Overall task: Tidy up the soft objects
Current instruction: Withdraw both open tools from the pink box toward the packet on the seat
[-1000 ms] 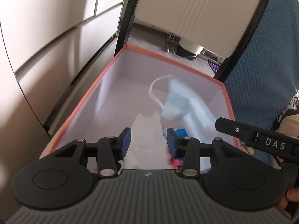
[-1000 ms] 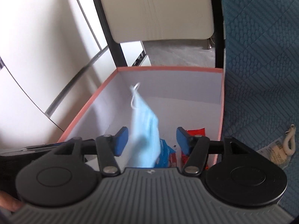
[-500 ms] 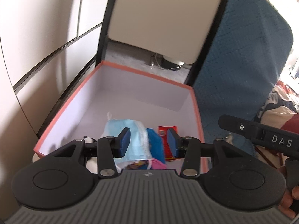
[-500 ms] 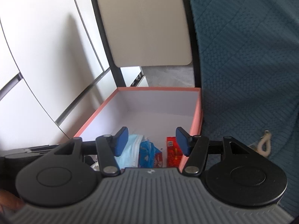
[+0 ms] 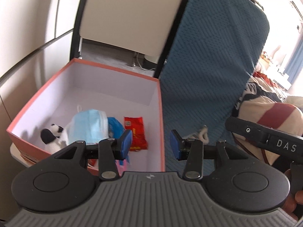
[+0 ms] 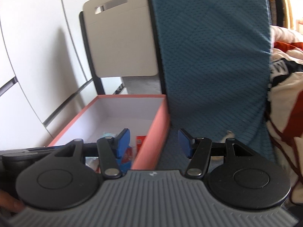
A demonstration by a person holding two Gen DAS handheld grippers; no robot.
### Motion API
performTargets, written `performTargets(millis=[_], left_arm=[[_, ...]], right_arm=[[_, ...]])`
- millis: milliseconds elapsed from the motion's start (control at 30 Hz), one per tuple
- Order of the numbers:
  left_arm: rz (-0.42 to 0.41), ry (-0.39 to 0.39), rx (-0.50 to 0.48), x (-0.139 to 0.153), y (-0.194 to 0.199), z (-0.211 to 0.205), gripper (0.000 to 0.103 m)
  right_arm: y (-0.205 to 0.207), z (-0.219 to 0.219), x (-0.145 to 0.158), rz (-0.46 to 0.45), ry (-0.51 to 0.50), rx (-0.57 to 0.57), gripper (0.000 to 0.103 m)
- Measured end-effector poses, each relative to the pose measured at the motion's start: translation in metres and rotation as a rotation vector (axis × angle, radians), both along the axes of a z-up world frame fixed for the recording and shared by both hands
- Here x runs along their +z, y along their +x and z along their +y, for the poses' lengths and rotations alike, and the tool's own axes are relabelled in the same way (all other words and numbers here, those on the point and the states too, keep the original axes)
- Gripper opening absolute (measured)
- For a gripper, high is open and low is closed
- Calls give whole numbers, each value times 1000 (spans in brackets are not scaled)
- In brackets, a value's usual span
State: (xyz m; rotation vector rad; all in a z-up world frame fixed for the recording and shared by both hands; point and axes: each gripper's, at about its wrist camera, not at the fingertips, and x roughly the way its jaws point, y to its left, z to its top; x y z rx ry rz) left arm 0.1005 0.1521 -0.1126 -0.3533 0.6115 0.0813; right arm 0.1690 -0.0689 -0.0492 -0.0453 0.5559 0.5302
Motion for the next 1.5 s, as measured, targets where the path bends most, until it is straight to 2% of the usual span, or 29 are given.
performTargets(millis=[567,1033,1300,1333,1400,1500], left_arm=[[48,8,-112,-22,-1,-74,50],[63,20,-166,-31,-12,-126,50],[76,25,-207,-41,-1,-145,50],[78,31,-221,-42,2,-147,50],[75,52,-222,-45,8,-146,58],[65,76,-217,-51,17,-143,65]], right_arm=[[-23,-82,-27,36,-29,-137,59],[-38,-130,-41,33,-45,-177,59],[-42,-160,-58,27,-46,-220,59],[-40,-162,-61,33,-42,-226,59],[-36,-166,-67,54,-25,-240,59],[-33,-166,-66,41,-3,-234,59]])
